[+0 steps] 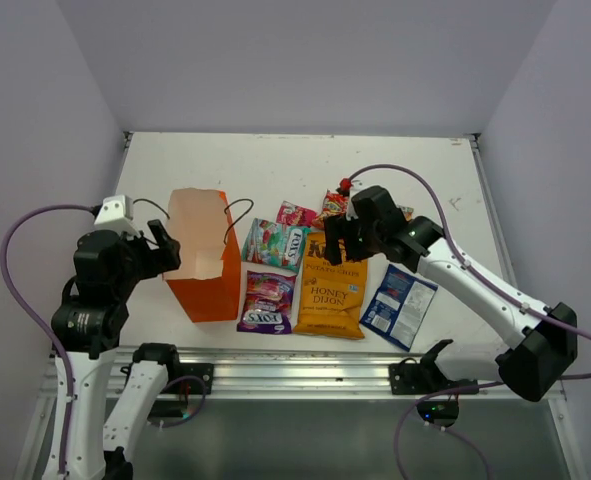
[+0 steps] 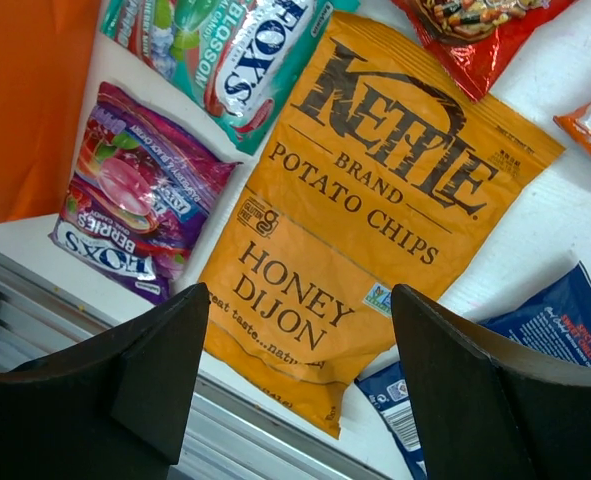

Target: Place the snacks into the paper bag

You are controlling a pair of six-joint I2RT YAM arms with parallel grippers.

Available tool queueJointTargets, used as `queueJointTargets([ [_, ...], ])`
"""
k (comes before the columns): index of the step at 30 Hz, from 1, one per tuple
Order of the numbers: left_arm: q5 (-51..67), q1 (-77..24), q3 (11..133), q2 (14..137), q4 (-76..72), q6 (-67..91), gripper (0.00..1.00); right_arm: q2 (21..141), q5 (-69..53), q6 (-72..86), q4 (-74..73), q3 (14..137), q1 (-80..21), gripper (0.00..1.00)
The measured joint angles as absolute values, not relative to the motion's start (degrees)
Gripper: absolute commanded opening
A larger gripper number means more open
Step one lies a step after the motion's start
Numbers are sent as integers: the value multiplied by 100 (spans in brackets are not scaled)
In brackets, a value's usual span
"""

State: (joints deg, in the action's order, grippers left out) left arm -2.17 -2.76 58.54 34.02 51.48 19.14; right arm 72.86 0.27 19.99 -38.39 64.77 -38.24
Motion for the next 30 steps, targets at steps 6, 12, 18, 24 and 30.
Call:
queueJointTargets([
  [6, -145, -279, 5572, 3389, 5135, 1994, 40, 7282, 167, 2150, -3870, 6233, -3892, 73],
  [12, -23, -349, 5537, 3334, 5081, 2032, 0, 7282, 355, 2215, -3879, 5865, -4080, 73],
  [18, 43, -412, 5459, 3284, 5019, 2021, 0, 7301, 655, 2305, -3697, 5120, -4130, 78],
  [24, 67, -482, 5448, 3258, 5004, 2018, 0, 7679, 996, 2491, -3240, 4659, -4130, 80],
  [30, 91, -543, 5448, 3238, 4995, 2018, 0, 8103, 1205, 2630, -2792, 4322, -4130, 81],
])
